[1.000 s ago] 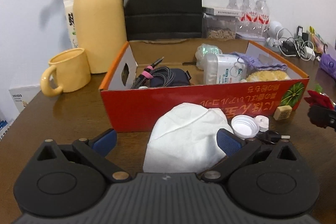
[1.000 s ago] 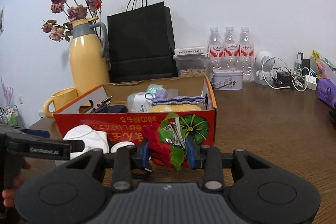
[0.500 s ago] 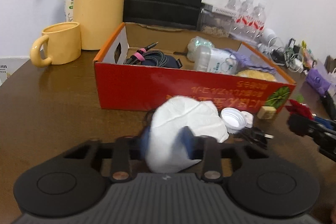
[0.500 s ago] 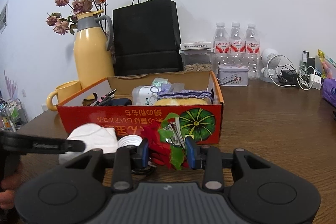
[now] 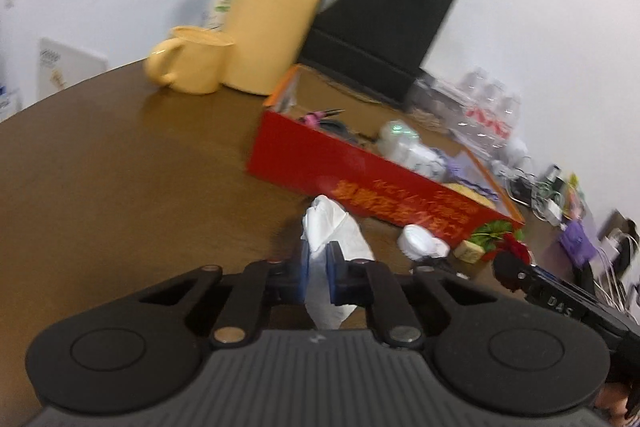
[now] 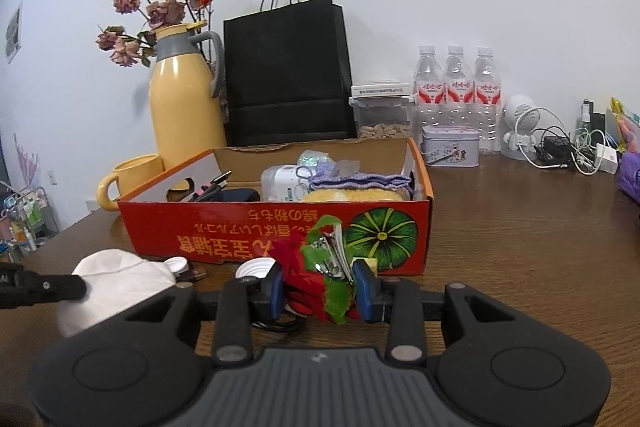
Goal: Organize objects
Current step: 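Move the left gripper to the white face mask and grasp it, then lift the white mask with the left gripper while the right holds the flower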
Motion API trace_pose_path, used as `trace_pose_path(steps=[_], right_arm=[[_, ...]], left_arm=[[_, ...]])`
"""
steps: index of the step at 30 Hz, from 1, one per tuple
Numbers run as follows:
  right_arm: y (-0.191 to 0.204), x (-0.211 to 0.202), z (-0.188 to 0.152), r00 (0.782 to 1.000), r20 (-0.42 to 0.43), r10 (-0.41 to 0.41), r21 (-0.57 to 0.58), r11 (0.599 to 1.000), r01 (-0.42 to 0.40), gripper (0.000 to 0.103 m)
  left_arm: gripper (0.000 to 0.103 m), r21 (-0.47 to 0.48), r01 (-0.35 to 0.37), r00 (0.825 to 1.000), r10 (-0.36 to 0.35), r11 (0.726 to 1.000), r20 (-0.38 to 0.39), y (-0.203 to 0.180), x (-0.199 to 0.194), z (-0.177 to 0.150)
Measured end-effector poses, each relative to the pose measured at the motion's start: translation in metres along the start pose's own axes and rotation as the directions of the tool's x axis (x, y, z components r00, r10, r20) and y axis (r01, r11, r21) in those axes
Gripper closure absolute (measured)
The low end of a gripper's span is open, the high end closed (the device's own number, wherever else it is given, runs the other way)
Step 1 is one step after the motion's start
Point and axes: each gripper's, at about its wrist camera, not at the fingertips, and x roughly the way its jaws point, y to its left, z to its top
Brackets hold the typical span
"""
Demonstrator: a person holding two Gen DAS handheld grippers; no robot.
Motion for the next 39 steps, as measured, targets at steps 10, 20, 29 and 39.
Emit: trace_pose_path(steps=[10,20,29,39], right_arm=[[0.004,-0.006,0.000,1.000,0.001,0.024,-0.013,1.000,-0.024,0.069],[0.004,-0.014,-0.002,0.997,-0.020,0.079,-0.043,0.996,-0.080,0.069],[0.006,-0.016,-0.002,0.996,-0.023,0.089,-0.053,0.995,-0.090,0.068],[0.006,-0.015,-0.003,0.996,-0.028,0.085,-0.055,0.995,-0.086,0.066]], left_arm=[[0.000,0.192,-0.109,0.992,0.118,0.975,-0.035,-0.019,0.005,-0.009],[0.000,0.566,-0.111,0.965,0.224,0.817,-0.134,-0.054,0.045,-0.011],[0.000,0.489,-0.037,0.954,0.176,0.872,-0.243,-0.041,0.069,0.002],[0.000,0.440,-0.039,0.982,0.115,0.897,-0.147,-0.029,0.069,-0.006]])
